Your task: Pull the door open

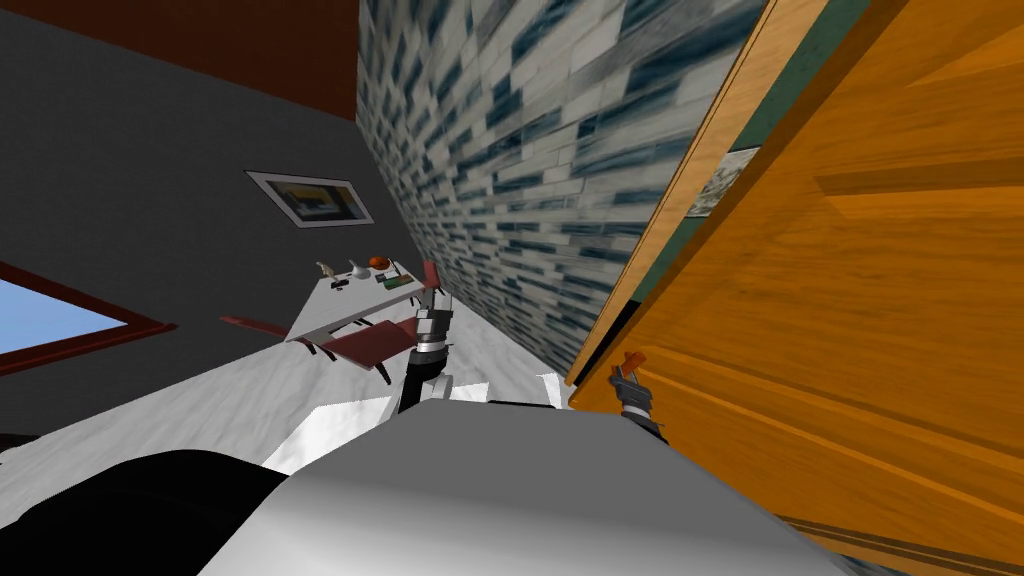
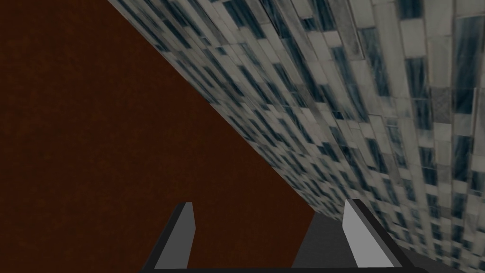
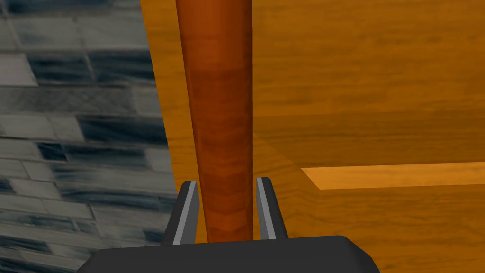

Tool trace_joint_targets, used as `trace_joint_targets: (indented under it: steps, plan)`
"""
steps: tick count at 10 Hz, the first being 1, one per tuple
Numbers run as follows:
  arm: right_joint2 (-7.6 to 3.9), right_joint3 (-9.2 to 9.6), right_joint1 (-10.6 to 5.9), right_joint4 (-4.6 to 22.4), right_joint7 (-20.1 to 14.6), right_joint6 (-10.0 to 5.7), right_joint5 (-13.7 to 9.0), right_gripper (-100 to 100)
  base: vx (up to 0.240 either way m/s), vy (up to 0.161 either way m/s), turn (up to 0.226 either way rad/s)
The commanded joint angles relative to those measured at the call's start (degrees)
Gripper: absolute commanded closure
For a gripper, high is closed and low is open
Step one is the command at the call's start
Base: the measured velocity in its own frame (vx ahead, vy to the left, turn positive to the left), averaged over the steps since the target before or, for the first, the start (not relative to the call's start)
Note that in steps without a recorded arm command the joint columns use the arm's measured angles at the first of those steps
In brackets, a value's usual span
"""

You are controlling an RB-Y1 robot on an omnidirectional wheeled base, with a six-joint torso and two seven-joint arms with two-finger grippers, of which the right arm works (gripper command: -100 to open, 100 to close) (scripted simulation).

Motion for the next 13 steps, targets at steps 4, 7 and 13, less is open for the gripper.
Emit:
trace_joint_targets:
  steps: [4, 7, 13]
  plan:
    - [-1.51, 3.28, 1.14, -1.5, -1.5, -1.05, 1.9, 100, -0.198, -0.029, 0.061]
    - [-2.65, 5.75, 2.01, -2.6, -2.7, -1.85, 3.2, 100, -0.224, -0.002, 0.054]
    - [-5.37, 9.55, 3.45, -2.4, -6.0, -4.85, 5.2, 100, -0.209, -0.028, 0.099]
